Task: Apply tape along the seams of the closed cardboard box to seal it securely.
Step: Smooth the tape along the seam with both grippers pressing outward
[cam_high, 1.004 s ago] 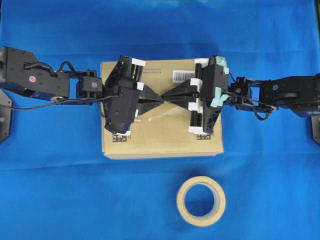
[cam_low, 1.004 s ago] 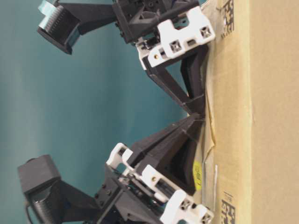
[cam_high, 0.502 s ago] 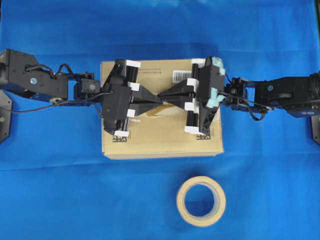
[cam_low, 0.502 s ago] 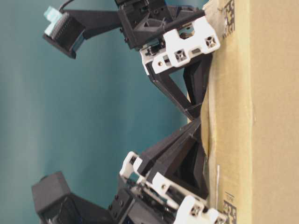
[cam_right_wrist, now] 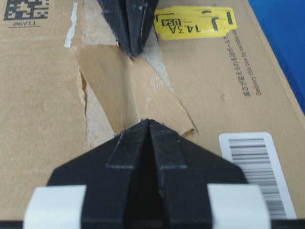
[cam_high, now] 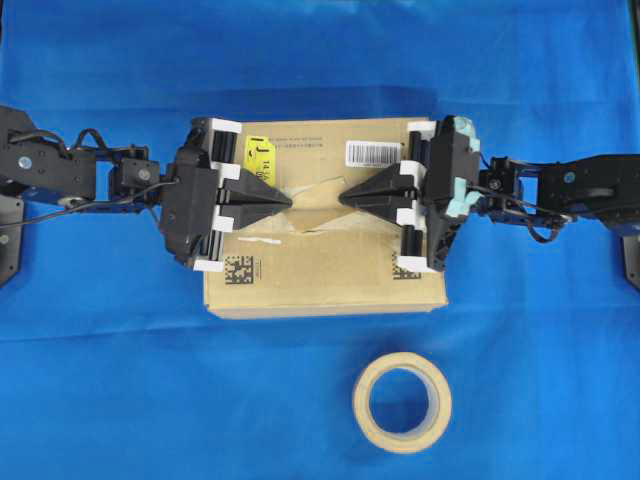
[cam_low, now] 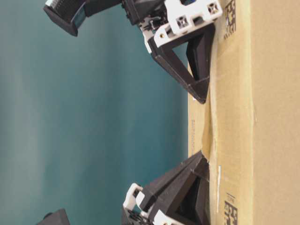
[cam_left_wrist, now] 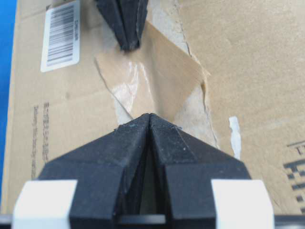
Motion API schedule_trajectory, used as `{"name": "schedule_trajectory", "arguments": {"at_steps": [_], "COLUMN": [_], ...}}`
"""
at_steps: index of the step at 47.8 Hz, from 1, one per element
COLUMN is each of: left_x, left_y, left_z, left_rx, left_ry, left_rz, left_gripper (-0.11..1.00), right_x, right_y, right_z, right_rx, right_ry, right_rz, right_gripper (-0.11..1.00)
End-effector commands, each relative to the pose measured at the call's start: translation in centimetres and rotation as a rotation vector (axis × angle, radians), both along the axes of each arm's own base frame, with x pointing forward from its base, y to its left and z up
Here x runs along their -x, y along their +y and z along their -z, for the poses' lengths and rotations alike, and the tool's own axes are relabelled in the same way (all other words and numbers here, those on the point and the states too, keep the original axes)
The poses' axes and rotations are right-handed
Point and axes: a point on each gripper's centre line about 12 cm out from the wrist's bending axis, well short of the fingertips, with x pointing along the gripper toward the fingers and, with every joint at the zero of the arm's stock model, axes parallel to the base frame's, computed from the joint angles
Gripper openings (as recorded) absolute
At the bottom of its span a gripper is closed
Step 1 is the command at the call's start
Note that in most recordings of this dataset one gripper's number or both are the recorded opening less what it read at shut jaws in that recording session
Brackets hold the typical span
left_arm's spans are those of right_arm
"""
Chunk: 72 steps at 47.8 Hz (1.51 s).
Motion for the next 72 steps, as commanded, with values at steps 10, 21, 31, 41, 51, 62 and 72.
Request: {"name": "schedule_trajectory", "arguments": {"at_steps": [10, 21, 31, 41, 51, 62, 72], "left_x": [-1.1, -3.3, -3.6, -3.5, -3.0, -1.5, 0.3], "left_y": [-1.0, -2.5, -3.3, -3.3, -3.3, -3.2, -3.6], "left_z": [-3.0, -3.5, -2.3, -1.2, -0.8, 0.4, 2.1], "left_rx": [-0.012, -0.022, -0.011, 0.002, 0.006, 0.041, 0.097], "left_ry": [-0.139, -0.173, -0.141, -0.112, -0.097, -0.059, -0.02], "left_rz": [0.033, 0.08, 0.095, 0.091, 0.088, 0.069, 0.046], "left_gripper": [0.02, 0.02, 0.02, 0.02, 0.02, 0.02, 0.02], "right_x": [-0.8, -3.1, -3.7, -3.8, -3.6, -2.7, -1.8], "right_y": [0.1, 0.2, 0.8, 1.9, 2.5, 3.4, 4.3], "right_z": [-2.0, -2.2, -1.8, -1.2, -0.3, 0.7, 1.5], "right_rx": [0.01, 0.017, 0.017, 0.015, 0.001, -0.012, -0.015], "right_ry": [-0.059, -0.071, -0.059, -0.048, -0.025, 0.009, 0.034], "right_rz": [-0.005, -0.017, -0.033, -0.061, -0.069, -0.081, -0.103], "right_gripper": [0.01, 0.01, 0.01, 0.01, 0.01, 0.01, 0.01]}}
